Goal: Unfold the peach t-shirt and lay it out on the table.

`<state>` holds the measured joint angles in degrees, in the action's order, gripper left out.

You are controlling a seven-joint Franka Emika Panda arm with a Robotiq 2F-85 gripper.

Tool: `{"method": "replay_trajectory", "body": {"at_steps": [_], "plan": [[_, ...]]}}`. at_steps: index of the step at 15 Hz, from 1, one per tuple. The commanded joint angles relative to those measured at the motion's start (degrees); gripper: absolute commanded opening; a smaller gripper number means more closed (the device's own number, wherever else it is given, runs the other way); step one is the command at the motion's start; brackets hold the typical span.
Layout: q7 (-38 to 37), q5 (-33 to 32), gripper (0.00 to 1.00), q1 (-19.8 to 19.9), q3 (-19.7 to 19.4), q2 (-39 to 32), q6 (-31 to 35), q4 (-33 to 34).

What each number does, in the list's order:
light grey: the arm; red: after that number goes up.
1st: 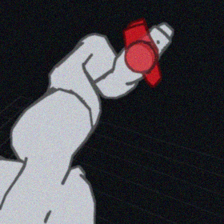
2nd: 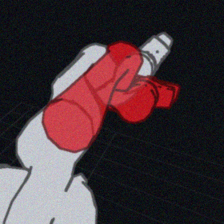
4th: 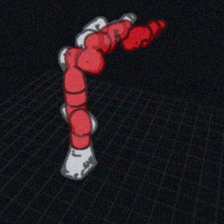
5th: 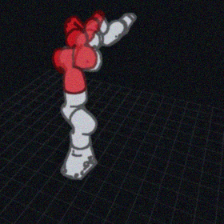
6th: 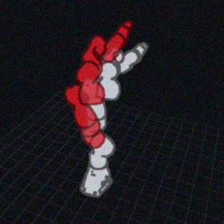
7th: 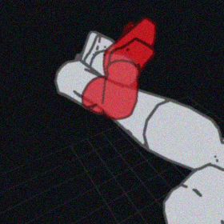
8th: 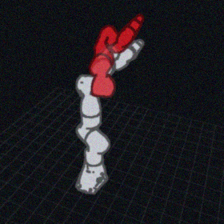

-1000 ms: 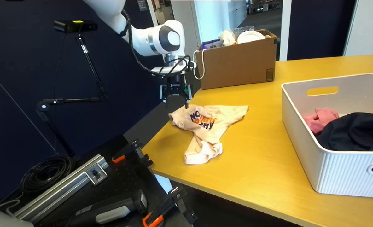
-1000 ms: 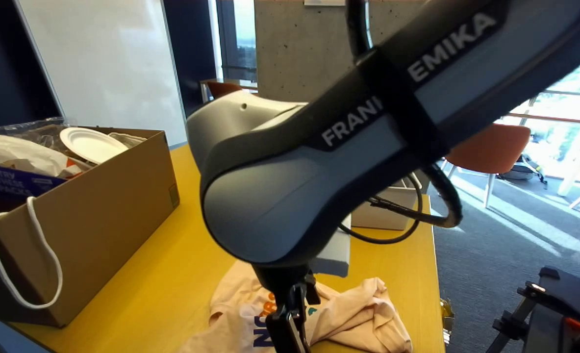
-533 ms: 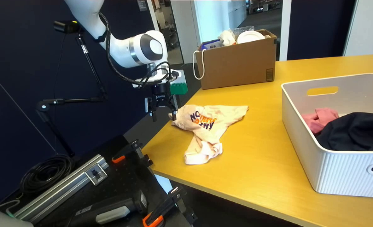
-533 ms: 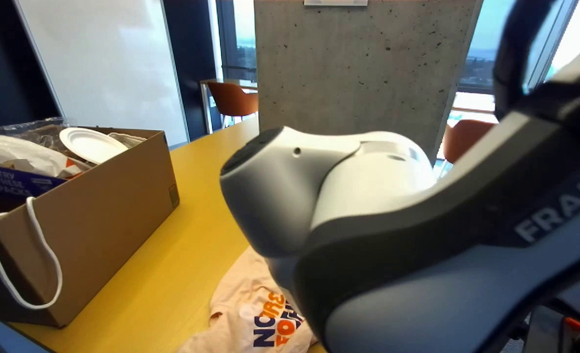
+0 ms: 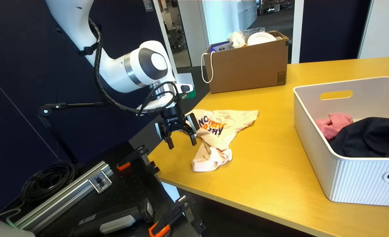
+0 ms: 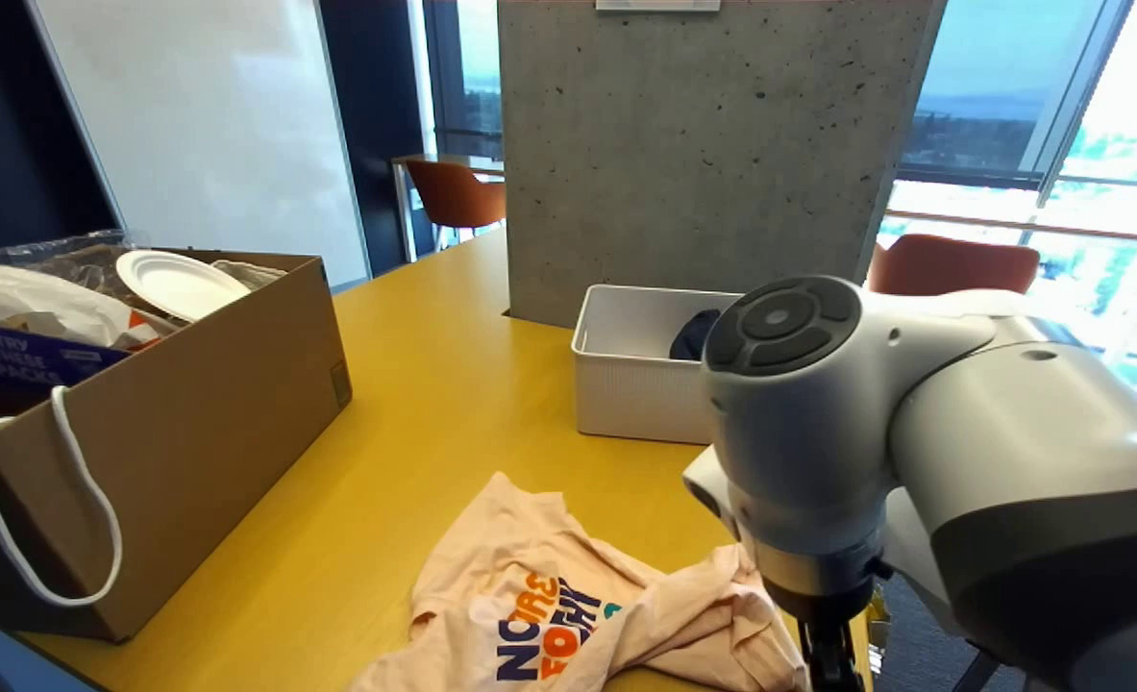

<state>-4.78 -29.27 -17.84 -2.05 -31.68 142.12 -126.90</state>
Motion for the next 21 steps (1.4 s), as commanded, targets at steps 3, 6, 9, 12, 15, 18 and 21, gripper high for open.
{"method": "replay_trajectory", "body": {"at_steps": [3, 6, 9, 12, 15, 18, 21], "plan": [[-0.2, -6.3, 1.0, 3.3, -3.6, 2.4, 6.0, 1.0], [2.3, -5.1, 1.0, 5.7, -2.4, -1.0, 8.8, 4.4], [4.4, -4.5, 1.0, 6.9, -2.3, -4.9, 11.7, 7.7], [7.4, -3.1, 1.0, 8.3, -1.8, -9.2, 13.8, 11.4], [9.9, -1.8, 1.0, 8.7, -1.3, -13.4, 14.1, 15.7], [12.9, -0.3, 1.0, 8.9, -0.4, -16.6, 13.9, 19.8], [15.6, 1.5, 1.0, 8.8, 0.6, -19.5, 13.4, 23.6]]}}
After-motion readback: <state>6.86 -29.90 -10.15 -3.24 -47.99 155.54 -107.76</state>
